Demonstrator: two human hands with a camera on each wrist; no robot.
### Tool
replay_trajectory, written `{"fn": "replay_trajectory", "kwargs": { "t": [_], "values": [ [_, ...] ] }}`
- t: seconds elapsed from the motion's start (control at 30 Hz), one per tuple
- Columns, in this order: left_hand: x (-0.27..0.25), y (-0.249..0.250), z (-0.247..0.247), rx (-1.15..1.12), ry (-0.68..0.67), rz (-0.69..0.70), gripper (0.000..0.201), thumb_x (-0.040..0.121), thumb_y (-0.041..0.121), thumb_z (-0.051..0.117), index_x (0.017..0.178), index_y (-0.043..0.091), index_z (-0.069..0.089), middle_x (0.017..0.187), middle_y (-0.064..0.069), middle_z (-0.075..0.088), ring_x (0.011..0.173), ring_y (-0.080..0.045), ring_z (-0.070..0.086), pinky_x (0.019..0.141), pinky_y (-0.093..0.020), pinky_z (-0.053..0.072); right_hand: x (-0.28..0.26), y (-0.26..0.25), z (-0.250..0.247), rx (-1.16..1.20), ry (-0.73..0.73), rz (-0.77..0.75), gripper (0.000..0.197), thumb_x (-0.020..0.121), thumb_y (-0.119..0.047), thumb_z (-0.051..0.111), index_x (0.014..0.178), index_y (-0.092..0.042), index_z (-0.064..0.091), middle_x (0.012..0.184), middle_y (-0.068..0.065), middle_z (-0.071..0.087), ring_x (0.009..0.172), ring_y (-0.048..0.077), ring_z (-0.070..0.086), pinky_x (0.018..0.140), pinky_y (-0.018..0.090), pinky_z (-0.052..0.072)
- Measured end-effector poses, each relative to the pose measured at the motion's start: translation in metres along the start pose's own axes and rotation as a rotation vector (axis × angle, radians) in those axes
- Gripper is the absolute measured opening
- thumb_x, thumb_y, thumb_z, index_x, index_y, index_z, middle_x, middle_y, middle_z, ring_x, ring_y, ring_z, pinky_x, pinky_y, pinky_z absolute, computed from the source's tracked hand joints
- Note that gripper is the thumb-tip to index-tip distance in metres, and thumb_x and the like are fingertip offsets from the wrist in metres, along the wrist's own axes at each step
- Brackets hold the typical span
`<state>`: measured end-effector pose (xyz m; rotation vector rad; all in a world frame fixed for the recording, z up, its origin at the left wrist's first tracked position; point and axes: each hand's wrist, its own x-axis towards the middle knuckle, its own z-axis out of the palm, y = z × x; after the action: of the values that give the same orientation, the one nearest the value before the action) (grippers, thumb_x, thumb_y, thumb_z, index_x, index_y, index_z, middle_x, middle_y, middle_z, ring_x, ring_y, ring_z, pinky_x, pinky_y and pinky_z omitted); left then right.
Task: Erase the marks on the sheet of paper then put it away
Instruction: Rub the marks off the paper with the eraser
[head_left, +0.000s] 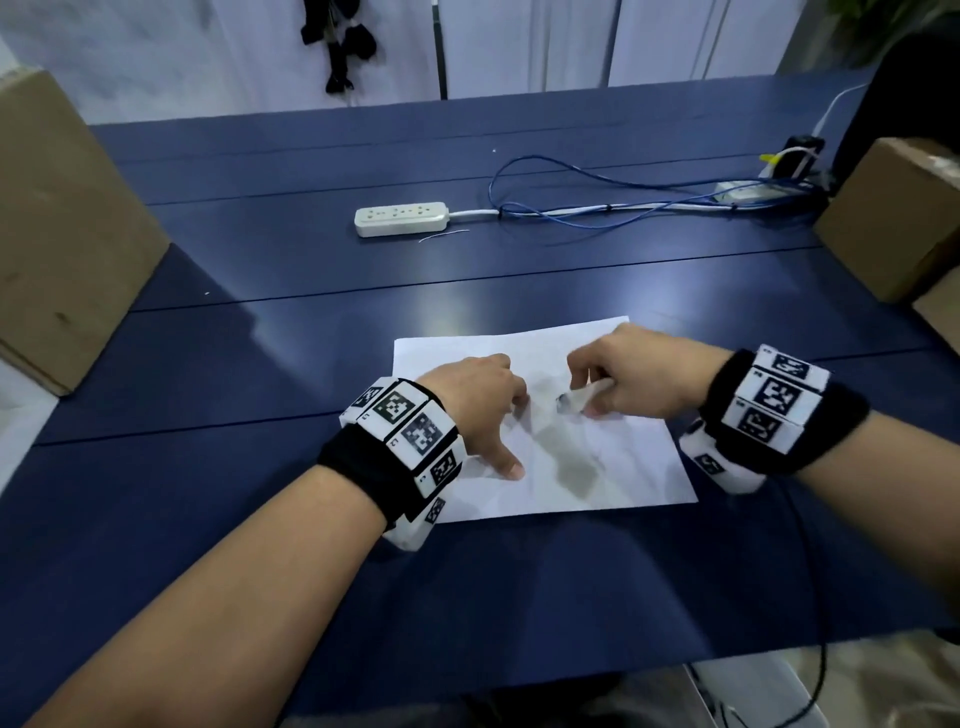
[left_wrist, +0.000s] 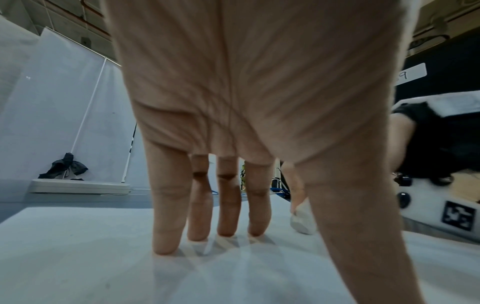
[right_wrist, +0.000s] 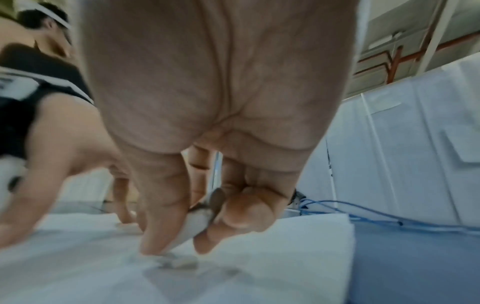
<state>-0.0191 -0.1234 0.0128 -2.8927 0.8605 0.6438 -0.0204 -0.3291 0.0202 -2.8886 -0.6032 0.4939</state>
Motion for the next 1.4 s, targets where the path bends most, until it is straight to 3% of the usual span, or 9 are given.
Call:
{"fn": "replay_trajectory", "kwargs": {
  "t": [0.07,0.27,0.47,0.67,0.77,0.9,1.1,1.3,1.4],
  "values": [
    [-0.001,0.000,0.000,0.003,0.000,-0.006,0.075,0.064,0.060,0.081,0.126,0.026,0.057,0.106,0.008,0.042,0.096,-0.015,0.051,0.084,-0.036,0.050,-0.001,0.003,0.000,-0.015,0.031,-0.005,0.019,0.080,-0.032,0.071,0.095,-0.027,0.062,0.079,-0.011,0.058,0.081,0.015,0.051,0.071,0.030,0.048],
    [0.000,0.000,0.001,0.016,-0.001,-0.007,0.075,0.063,0.061,0.081,0.124,0.023,0.058,0.111,0.005,0.045,0.099,-0.019,0.055,0.086,-0.040,0.052,-0.027,-0.020,0.014,0.115,-0.247,-0.172,0.016,0.074,-0.026,0.075,0.081,-0.026,0.061,0.073,-0.006,0.063,0.066,0.003,0.052,0.060,0.020,0.044],
    [-0.003,-0.002,0.000,0.010,0.020,0.034,0.073,0.066,0.059,0.080,0.128,0.026,0.058,0.122,0.005,0.041,0.103,-0.019,0.054,0.086,-0.034,0.048,0.006,0.001,-0.005,-0.022,0.065,0.044,0.019,0.082,-0.035,0.069,0.098,-0.027,0.062,0.073,-0.015,0.051,0.084,0.016,0.051,0.062,0.026,0.037],
    [-0.001,0.001,0.005,0.042,0.040,0.012,0.076,0.068,0.070,0.071,0.126,0.023,0.056,0.123,0.003,0.045,0.105,-0.022,0.053,0.089,-0.040,0.050,-0.025,-0.015,0.011,0.105,-0.220,-0.158,0.017,0.075,-0.028,0.074,0.085,-0.025,0.060,0.075,-0.004,0.062,0.069,0.009,0.052,0.065,0.029,0.046],
    [0.001,0.005,0.004,0.043,0.045,-0.008,0.074,0.066,0.070,0.073,0.122,0.023,0.059,0.116,0.005,0.048,0.102,-0.021,0.055,0.086,-0.040,0.051,-0.010,-0.008,0.008,0.060,-0.143,-0.099,0.023,0.075,-0.033,0.075,0.095,-0.026,0.065,0.078,-0.006,0.064,0.073,0.008,0.054,0.068,0.031,0.049],
    [0.000,0.007,0.000,0.025,0.037,-0.018,0.072,0.065,0.065,0.077,0.122,0.024,0.060,0.117,0.004,0.050,0.102,-0.020,0.056,0.085,-0.038,0.050,0.006,0.005,-0.003,0.019,0.058,0.046,0.022,0.079,-0.038,0.069,0.095,-0.025,0.062,0.072,-0.014,0.053,0.079,0.016,0.049,0.067,0.027,0.039],
    [0.002,0.006,0.003,0.034,0.030,-0.012,0.076,0.066,0.065,0.076,0.127,0.024,0.055,0.119,0.003,0.050,0.104,-0.022,0.055,0.084,-0.038,0.050,-0.033,-0.014,0.014,0.129,-0.316,-0.175,0.020,0.074,-0.024,0.076,0.091,-0.022,0.065,0.081,-0.005,0.068,0.072,0.008,0.057,0.068,0.026,0.048],
    [0.005,0.013,-0.001,0.065,0.032,0.010,0.067,0.068,0.063,0.077,0.125,0.032,0.057,0.110,0.005,0.048,0.111,-0.019,0.049,0.086,-0.036,0.047,0.004,0.010,-0.005,0.004,0.049,0.054,0.021,0.077,-0.035,0.073,0.095,-0.028,0.063,0.072,-0.014,0.053,0.077,0.017,0.054,0.074,0.034,0.051],
    [0.006,0.013,0.000,0.076,0.037,-0.005,0.063,0.070,0.067,0.072,0.120,0.030,0.061,0.102,0.005,0.046,0.109,-0.019,0.051,0.087,-0.036,0.048,-0.008,0.005,-0.001,0.017,-0.039,-0.033,0.019,0.077,-0.031,0.072,0.093,-0.026,0.063,0.077,-0.009,0.061,0.078,0.016,0.055,0.073,0.032,0.051]
  ]
}}
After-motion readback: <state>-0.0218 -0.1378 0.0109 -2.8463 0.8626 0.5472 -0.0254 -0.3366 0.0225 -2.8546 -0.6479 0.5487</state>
